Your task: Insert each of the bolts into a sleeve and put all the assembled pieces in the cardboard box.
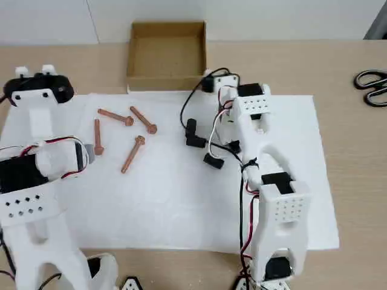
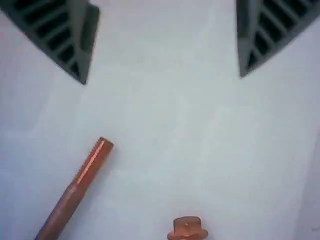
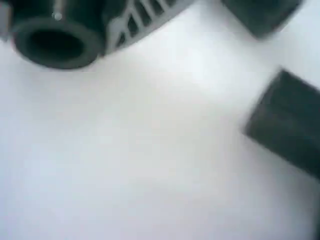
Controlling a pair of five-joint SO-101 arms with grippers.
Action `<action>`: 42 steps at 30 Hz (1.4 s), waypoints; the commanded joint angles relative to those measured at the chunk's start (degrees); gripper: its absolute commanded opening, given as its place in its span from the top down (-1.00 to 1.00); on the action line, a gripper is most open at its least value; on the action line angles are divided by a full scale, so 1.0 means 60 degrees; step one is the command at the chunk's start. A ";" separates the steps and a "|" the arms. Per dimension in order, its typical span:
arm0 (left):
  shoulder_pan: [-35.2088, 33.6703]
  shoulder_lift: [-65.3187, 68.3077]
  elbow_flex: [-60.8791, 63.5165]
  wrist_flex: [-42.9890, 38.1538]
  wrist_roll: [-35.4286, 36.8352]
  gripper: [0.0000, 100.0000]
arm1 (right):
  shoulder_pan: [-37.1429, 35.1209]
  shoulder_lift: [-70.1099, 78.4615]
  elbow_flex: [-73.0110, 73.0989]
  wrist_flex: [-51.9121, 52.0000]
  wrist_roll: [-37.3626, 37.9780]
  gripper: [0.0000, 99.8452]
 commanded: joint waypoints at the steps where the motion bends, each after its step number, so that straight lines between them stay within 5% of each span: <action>1: -0.0015 -0.0015 -0.0374 0.0044 0.0073 0.63 | 0.0183 -0.0491 -0.0777 0.0520 -0.0630 0.99; 6: -0.0015 -0.0015 -0.0374 0.0161 0.0073 0.63 | 0.0535 -0.0139 -0.0791 0.0549 -0.1216 0.97; 12: -0.0015 -0.0029 -0.0374 0.0161 0.0073 0.63 | 0.0784 0.0476 -0.0791 0.0549 -0.1363 0.74; 42: -0.0015 -0.0059 0.0037 0.0103 0.0059 0.63 | 0.0784 0.1238 -0.0791 0.0549 -0.1333 0.68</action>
